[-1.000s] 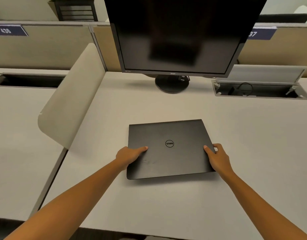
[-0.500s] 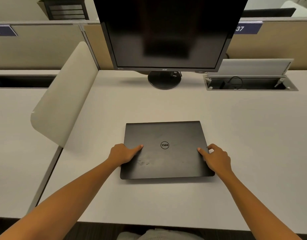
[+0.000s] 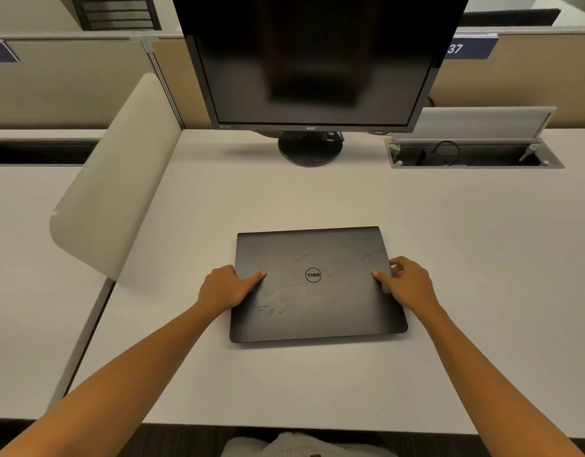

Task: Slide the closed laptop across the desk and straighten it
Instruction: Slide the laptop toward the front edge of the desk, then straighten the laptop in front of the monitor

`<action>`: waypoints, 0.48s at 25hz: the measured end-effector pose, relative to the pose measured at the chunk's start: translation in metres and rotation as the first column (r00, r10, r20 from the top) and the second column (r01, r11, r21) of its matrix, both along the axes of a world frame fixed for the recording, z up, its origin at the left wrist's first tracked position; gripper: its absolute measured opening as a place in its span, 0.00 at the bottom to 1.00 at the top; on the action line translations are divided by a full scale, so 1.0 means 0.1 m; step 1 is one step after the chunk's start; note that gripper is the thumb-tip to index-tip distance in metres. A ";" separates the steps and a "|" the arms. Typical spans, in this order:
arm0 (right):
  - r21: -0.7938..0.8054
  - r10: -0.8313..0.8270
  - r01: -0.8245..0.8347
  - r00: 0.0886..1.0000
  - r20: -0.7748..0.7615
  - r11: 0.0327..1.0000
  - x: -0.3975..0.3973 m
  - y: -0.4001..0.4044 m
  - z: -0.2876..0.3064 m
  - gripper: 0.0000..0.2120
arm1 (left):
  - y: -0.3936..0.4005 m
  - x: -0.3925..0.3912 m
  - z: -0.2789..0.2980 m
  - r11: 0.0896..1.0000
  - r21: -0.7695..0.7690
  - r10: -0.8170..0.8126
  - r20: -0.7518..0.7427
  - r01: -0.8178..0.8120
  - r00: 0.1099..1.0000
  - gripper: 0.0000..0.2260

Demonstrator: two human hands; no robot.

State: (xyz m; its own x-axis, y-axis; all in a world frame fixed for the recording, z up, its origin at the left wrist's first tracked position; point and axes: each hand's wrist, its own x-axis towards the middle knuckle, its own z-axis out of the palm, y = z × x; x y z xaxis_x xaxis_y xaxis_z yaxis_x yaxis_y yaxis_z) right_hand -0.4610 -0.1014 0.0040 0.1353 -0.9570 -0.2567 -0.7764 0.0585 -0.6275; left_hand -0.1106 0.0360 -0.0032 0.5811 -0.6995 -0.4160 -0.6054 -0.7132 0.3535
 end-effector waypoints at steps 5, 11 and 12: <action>0.008 -0.006 0.003 0.910 0.415 1.000 0.03 -0.02 -0.18 0.32 | -0.04 -0.10 -0.19 0.844 -0.508 0.021 -0.294 -0.175 0.956 0.36; -0.017 0.035 -0.031 0.916 0.400 0.999 0.00 0.11 -0.32 0.44 | 0.14 -0.14 -0.34 0.834 -0.521 -0.036 -0.376 -0.179 0.926 0.50; -0.025 0.050 -0.044 0.925 0.377 0.999 0.00 0.12 -0.34 0.46 | 0.18 -0.14 -0.35 0.842 -0.517 -0.049 -0.358 -0.155 0.932 0.51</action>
State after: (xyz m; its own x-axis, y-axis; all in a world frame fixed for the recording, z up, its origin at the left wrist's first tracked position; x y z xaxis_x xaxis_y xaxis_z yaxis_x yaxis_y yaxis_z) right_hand -0.4610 -0.0894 -0.0295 0.2637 -0.9508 -0.1624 -0.4838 0.0152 -0.8751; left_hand -0.1245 0.0539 -0.0382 0.5142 -0.8407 -0.1698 -0.3387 -0.3809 0.8604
